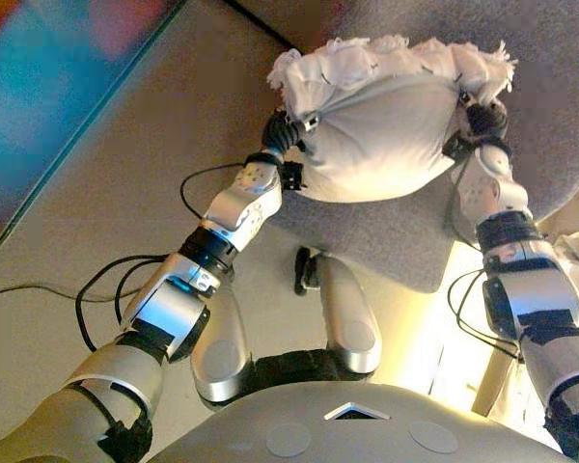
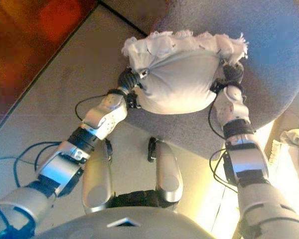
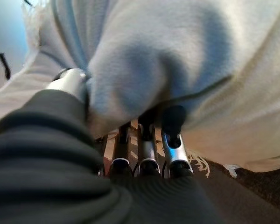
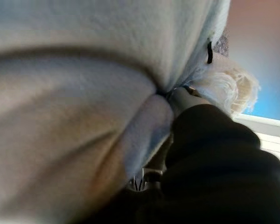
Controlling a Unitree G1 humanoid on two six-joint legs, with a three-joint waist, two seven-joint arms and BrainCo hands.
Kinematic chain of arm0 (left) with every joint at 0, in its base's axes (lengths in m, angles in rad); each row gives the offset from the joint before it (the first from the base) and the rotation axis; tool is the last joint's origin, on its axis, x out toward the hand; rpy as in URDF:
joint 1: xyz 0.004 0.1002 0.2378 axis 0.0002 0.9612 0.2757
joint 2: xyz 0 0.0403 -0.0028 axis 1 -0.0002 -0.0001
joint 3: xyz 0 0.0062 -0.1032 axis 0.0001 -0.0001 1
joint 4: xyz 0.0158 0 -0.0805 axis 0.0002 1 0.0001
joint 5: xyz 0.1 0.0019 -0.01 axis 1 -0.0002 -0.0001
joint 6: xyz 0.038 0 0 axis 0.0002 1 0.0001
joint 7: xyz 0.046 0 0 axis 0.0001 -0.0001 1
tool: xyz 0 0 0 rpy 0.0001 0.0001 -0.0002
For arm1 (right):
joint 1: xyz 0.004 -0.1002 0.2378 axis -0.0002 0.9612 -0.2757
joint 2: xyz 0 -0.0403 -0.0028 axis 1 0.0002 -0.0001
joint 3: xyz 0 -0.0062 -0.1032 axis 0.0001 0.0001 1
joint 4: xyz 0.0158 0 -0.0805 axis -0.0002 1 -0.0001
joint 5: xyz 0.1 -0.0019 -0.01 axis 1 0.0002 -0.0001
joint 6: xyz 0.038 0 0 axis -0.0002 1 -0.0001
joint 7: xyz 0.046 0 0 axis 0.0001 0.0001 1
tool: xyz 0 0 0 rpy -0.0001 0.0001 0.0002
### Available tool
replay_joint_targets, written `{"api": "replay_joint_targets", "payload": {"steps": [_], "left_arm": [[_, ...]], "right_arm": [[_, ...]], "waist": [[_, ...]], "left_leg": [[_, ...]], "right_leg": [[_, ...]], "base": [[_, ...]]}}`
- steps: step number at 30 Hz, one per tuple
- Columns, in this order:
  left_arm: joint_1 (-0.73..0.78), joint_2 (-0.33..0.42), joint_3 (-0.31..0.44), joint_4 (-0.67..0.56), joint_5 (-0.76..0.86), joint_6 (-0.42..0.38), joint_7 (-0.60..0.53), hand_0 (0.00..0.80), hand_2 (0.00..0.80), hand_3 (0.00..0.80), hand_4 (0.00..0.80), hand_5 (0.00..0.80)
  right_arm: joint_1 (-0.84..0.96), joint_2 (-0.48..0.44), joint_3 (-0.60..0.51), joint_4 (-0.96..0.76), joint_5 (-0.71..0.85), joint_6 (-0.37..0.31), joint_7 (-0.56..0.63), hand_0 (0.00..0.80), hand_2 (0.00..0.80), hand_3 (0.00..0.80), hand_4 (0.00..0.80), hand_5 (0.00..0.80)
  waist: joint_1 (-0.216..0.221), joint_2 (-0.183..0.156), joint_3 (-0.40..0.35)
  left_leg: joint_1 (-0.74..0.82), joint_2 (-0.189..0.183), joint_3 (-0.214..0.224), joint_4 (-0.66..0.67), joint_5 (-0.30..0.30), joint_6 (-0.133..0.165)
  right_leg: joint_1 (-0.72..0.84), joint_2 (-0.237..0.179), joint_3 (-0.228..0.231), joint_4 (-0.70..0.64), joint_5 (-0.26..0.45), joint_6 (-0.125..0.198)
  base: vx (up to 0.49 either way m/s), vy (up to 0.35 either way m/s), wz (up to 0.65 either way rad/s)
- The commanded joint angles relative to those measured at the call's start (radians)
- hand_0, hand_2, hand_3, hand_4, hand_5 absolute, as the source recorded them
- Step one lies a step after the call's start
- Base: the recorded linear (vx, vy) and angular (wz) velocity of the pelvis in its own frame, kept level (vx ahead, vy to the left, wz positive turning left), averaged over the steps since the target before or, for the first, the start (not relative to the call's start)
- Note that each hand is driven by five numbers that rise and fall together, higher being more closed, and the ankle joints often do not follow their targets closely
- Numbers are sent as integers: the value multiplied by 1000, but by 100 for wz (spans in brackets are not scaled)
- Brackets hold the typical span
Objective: Pick up the cushion and take it to the sofa
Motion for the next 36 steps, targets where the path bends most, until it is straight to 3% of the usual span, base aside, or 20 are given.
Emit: {"api": "replay_joint_targets", "payload": {"steps": [1, 16, 23, 29, 36], "left_arm": [[2, -43, -43, -2, 10, -36, -8, 0, 0, 0, 0, 0], [63, 15, -14, -98, -1, -123, -22, 0, 0, 0, 0, 0], [166, 96, 66, -149, -18, -189, -46, 0, 0, 0, 0, 0], [344, 180, 189, -176, -33, -227, -133, 0, 0, 0, 0, 0], [508, 209, 273, -180, -91, -254, -210, 0, 0, 0, 0, 0]], "right_arm": [[-29, -9, 30, 44, 62, 36, -19, 0, 0, 0, 0, 0], [-3, -110, -36, 66, 145, 33, -40, 0, 0, 0, 0, 0], [66, -208, -109, 55, 200, -2, -49, 0, 0, 0, 0, 0], [176, -328, -207, -11, 224, -42, -79, 0, 0, 0, 0, 0], [283, -434, -325, -30, 225, -48, -86, 0, 0, 0, 0, 0]], "waist": [[36, 63, 10], [30, 95, -33], [43, 95, -90], [61, 95, -169], [80, 95, -258]], "left_leg": [[3, 56, -41, 8, 55, -41], [84, 77, -4, -186, 163, -89], [168, 100, 16, -292, 191, -108], [258, 117, 45, -376, 211, -119], [351, 114, 71, -471, 226, -123]], "right_leg": [[-23, 19, -2, -72, 164, -22], [57, 15, -7, -220, 193, -23], [159, 14, -20, -327, 199, -28], [271, 20, -29, -443, 205, -34], [375, 27, -24, -556, 212, -30]], "base": [[-18, 115, -1], [28, 37, 1], [71, -1, 2], [121, 9, 0], [129, 56, 4]]}}
